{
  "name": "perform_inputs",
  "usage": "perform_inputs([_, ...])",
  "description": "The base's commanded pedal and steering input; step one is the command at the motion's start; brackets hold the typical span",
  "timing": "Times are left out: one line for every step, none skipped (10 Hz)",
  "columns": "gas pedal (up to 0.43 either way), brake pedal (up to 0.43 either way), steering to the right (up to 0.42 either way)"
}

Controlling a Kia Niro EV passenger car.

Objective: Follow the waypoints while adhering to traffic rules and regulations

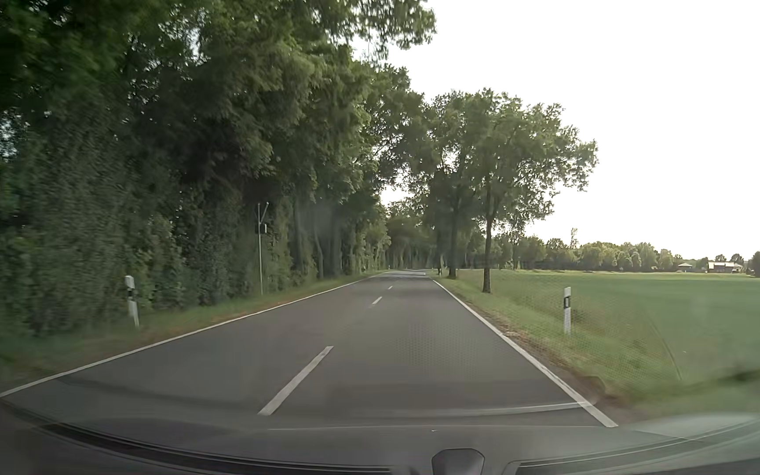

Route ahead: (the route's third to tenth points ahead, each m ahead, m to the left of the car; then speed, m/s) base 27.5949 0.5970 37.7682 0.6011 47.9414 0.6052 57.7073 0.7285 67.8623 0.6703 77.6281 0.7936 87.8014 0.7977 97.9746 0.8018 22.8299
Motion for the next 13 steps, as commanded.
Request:
perform_inputs([0.488, 0.006, 0.003])
perform_inputs([0.488, 0.006, 0.003])
perform_inputs([0.500, 0.006, 0.003])
perform_inputs([0.500, 0.006, 0.003])
perform_inputs([0.500, 0.006, 0.003])
perform_inputs([0.500, 0.006, 0.003])
perform_inputs([0.500, 0.006, 0.003])
perform_inputs([0.500, 0.006, 0.003])
perform_inputs([0.500, 0.006, 0.003])
perform_inputs([0.500, 0.006, 0.003])
perform_inputs([0.500, 0.006, 0.003])
perform_inputs([0.500, 0.006, 0.003])
perform_inputs([0.500, 0.006, 0.003])
